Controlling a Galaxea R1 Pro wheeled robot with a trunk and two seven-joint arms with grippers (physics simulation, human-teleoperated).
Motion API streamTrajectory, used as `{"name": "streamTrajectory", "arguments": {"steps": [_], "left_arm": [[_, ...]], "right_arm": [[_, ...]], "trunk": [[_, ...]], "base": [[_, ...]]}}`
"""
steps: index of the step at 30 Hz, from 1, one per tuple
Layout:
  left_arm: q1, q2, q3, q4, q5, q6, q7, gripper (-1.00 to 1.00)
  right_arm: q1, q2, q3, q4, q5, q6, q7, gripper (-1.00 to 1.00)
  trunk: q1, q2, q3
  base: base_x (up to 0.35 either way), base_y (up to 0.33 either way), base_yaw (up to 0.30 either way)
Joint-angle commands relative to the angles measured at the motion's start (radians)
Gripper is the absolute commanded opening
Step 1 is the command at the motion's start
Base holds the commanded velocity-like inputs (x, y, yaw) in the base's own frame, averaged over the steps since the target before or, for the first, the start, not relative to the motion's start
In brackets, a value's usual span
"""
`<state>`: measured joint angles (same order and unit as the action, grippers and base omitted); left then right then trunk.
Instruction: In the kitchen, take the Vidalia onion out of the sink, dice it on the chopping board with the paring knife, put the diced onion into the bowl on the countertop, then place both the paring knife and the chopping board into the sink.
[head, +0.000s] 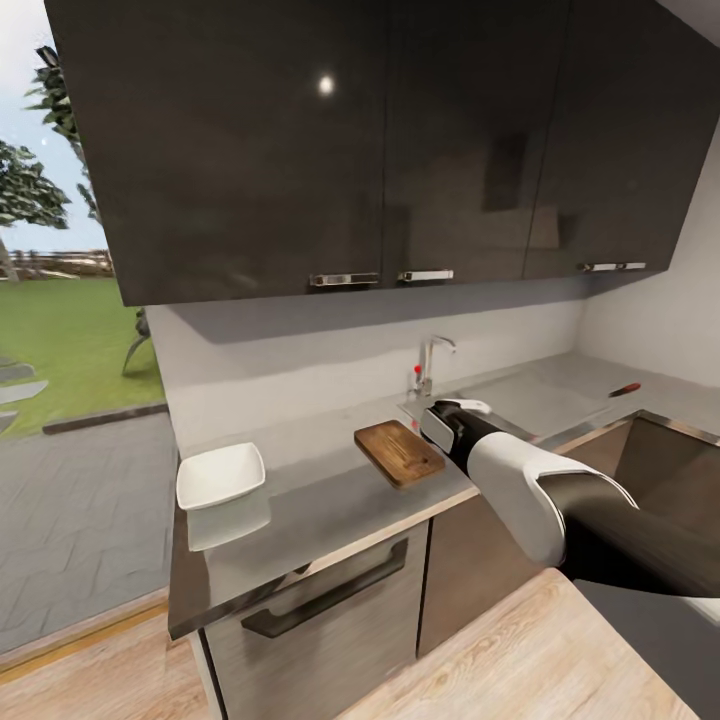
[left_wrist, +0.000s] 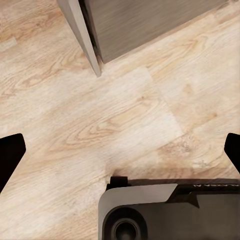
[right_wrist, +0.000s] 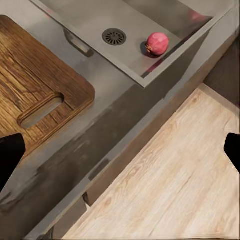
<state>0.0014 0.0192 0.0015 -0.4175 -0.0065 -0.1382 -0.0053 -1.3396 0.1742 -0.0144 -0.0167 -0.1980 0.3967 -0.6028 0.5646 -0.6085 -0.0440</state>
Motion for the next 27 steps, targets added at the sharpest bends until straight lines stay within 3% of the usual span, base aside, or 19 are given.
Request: {"name": "streamTrajectory", "arguments": {"steps": [1, 11, 27], "left_arm": [[0.000, 0.000, 0.000, -0.001, 0.000, -0.001, -0.001, 1.00], [0.000, 0.001, 0.000, -0.001, 0.000, -0.001, -0.001, 1.00], [0.000, 0.001, 0.000, -0.001, 0.000, -0.001, 0.000, 1.00]], "right_arm": [[0.000, 0.000, -0.001, -0.002, -0.003, 0.005, -0.018, 1.00], [0.000, 0.000, -0.001, -0.002, -0.003, 0.006, -0.034, 1.00], [0.001, 0.000, 0.000, -0.002, -0.004, 0.008, -0.035, 1.00]], "trunk": [[0.000, -0.002, -0.002], [0.000, -0.002, -0.002], [0.000, -0.002, -0.009]], "base": [[0.007, 0.000, 0.000], [0.111, 0.085, 0.000], [0.004, 0.004, 0.000]]}}
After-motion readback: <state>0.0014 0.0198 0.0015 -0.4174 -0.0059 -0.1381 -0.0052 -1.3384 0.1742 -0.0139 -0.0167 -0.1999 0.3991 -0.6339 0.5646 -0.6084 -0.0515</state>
